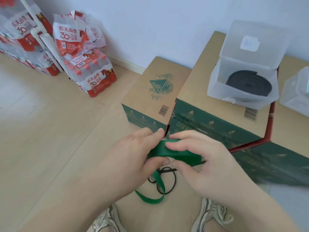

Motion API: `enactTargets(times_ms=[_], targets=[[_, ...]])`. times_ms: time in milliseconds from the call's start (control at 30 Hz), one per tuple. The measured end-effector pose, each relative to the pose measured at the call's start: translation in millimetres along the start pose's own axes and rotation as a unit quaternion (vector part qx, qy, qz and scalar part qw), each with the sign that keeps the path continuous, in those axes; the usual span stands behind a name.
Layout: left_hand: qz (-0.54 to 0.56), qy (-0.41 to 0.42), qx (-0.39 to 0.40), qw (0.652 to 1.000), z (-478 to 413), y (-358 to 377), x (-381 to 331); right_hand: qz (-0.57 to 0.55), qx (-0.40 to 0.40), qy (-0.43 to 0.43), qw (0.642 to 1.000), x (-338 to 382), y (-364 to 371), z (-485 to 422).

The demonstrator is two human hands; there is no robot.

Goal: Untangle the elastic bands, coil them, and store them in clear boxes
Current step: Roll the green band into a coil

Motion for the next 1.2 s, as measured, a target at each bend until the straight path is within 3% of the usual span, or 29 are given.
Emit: enactTargets(times_ms=[100, 200, 433, 600, 700, 767, 833, 933, 1000, 1100, 1200], targets=[[0.116, -0.008, -0.060, 0.991, 0.7, -9.5, 0.9, -0.005, 0.002, 0.033, 0.999, -5.8, -3.6, -1.9], [0.185, -0.009, -0.067, 0.980, -2.0, -9.9, 3.9, -0.034, 0.015, 0.060, 0.997, -8.4, 0.0, -5.4], [0.210, -0.027, -0.080, 0.974, 0.0, -4.8, 7.5, -0.143, -0.017, 0.079, 0.986, -10.0, -8.2, -5.3], [0.178, -0.047, 0.055, 0.981, -9.6, 23.1, 2.5, -0.289, -0.095, 0.085, 0.949, -13.4, -14.2, -7.9], [0.156, -0.079, -0.012, 0.984, -13.7, 21.4, 13.9, -0.325, -0.157, 0.091, 0.928, -17.2, -21.3, -6.1], [0.164, -0.091, -0.046, 0.981, -14.6, 15.9, 22.1, -0.313, -0.190, 0.106, 0.925, -19.9, -28.2, -3.1], [0.188, -0.086, -0.086, 0.975, -15.0, 5.3, 25.7, -0.234, -0.184, 0.133, 0.945, -25.5, -37.0, -0.3], [0.264, -0.069, -0.171, 0.947, -10.1, -17.2, 26.3, -0.081, -0.101, 0.200, 0.971, -39.1, -41.6, 4.0], [0.294, -0.041, -0.185, 0.937, -7.1, -24.0, 19.7, -0.026, -0.049, 0.224, 0.973, -44.1, -36.4, 5.3], [0.299, -0.012, -0.174, 0.938, -5.2, -21.2, 4.8, -0.028, -0.002, 0.194, 0.981, -36.4, -21.4, 1.7], [0.311, 0.000, -0.174, 0.934, -7.6, -18.9, 0.8, -0.095, -0.015, 0.147, 0.984, -22.8, -15.8, -1.5]])
Point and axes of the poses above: each hand's wrist, its own z-axis away from the middle knuckle, its own y-axis out of the palm, x = y × z, the point moved 6 cm from there along -z, towards the middle knuckle, and after that the axes turned 4 degrees about x, right-handed, at the moved point
